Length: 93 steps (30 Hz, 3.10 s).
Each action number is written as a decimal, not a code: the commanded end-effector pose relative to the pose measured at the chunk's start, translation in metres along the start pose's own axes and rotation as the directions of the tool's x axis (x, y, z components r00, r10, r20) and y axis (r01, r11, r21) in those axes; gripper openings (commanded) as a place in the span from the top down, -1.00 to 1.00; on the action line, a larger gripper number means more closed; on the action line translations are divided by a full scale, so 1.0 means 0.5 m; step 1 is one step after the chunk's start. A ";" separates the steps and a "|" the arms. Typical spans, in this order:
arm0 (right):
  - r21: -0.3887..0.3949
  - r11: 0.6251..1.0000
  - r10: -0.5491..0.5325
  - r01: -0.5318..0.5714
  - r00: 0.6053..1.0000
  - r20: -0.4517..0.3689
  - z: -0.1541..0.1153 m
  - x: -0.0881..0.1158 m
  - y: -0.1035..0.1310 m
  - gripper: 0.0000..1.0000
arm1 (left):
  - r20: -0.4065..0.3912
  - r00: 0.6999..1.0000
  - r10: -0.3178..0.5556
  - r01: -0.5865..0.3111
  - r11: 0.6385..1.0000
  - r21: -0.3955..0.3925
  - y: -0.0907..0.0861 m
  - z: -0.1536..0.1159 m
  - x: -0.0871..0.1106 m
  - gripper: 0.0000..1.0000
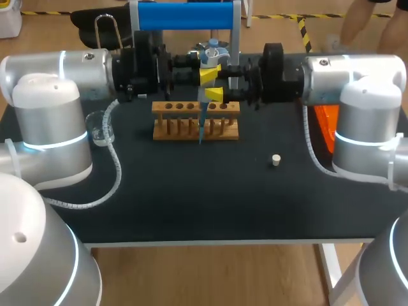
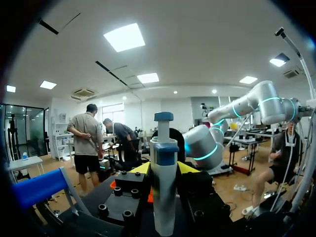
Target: Invert the test tube, pick up the pipette, mount the tip to pipette, aspirate from beaker and dispense into the tube, eject the tip, return the pipette, and cap with the stopper.
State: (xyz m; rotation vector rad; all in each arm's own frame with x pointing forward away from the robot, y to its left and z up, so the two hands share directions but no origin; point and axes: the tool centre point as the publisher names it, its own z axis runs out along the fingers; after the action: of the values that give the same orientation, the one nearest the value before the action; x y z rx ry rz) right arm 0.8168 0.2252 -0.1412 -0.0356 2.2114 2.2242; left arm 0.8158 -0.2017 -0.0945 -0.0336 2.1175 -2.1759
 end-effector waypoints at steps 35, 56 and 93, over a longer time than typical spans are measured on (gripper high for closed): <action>-0.045 0.999 0.010 -0.014 0.996 -0.093 0.031 -0.006 0.012 0.59 | 0.004 1.000 0.001 -0.001 1.000 0.002 0.000 0.002 0.001 1.00; -0.027 0.999 0.014 -0.018 0.991 -0.133 0.018 -0.006 0.010 1.00 | 0.004 1.000 0.001 -0.001 1.000 0.002 0.000 0.002 0.001 -1.00; 0.048 0.998 -0.033 0.038 0.993 -0.113 -0.269 -0.142 0.014 1.00 | 0.004 1.000 0.001 -0.001 1.000 0.002 0.000 0.002 0.001 -1.00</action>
State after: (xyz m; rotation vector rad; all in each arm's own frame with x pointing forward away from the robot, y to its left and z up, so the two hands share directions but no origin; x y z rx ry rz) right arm 0.8928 0.1069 -0.1357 -0.2131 2.3006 2.2102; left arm 0.8160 -0.2027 -0.0939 -0.0340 2.1178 -2.1753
